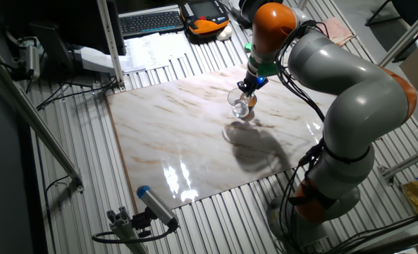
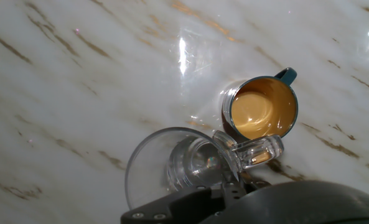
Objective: Pour the water from one cup into another empty cup
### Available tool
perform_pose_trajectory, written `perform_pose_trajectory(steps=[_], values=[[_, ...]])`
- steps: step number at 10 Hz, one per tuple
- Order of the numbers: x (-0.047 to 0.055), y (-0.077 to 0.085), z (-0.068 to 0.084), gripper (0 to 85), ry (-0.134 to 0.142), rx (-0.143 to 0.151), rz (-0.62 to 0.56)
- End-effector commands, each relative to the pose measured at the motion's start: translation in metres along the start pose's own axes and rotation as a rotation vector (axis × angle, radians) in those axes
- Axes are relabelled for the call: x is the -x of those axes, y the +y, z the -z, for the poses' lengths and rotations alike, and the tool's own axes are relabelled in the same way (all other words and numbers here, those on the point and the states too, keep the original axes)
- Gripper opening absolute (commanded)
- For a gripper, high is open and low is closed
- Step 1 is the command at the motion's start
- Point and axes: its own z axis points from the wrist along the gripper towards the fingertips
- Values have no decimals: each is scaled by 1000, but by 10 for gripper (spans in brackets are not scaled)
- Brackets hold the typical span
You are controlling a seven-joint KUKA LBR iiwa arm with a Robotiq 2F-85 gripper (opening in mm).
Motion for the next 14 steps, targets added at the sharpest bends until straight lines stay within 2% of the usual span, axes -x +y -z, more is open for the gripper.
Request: perform_pose_trajectory(steps=[1, 6, 7, 8, 9, 10, 11, 12, 14], values=[[0, 0, 0, 0, -1, 0, 0], [0, 0, 0, 0, -1, -2, 0], [0, 0, 0, 0, 0, -23, -5], [0, 0, 0, 0, 1, -24, -9], [0, 0, 0, 0, 3, -10, -25], [0, 0, 0, 0, 3, -11, -48], [0, 0, 0, 0, 0, 0, -77], [0, 0, 0, 0, -4, 24, -104], [0, 0, 0, 0, -5, 28, -147]])
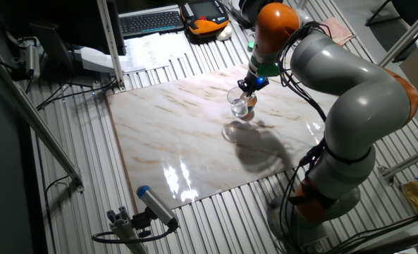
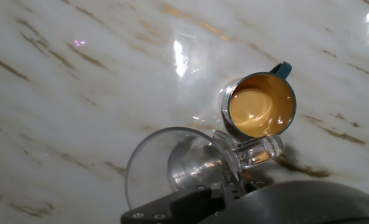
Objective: Pour the water from one cup into another empty cup
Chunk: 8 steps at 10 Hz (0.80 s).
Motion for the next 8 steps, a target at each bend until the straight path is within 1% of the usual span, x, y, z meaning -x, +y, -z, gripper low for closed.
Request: perform_pose_trajectory(steps=[1, 3, 4, 5, 7, 8], values=[[0, 0, 0, 0, -4, -4, -8], [0, 0, 0, 0, -15, -40, 1], [0, 0, 0, 0, -17, -55, 24], [0, 0, 0, 0, -12, -70, 42], [0, 0, 0, 0, -10, -64, 48], [0, 0, 0, 0, -11, -73, 48]])
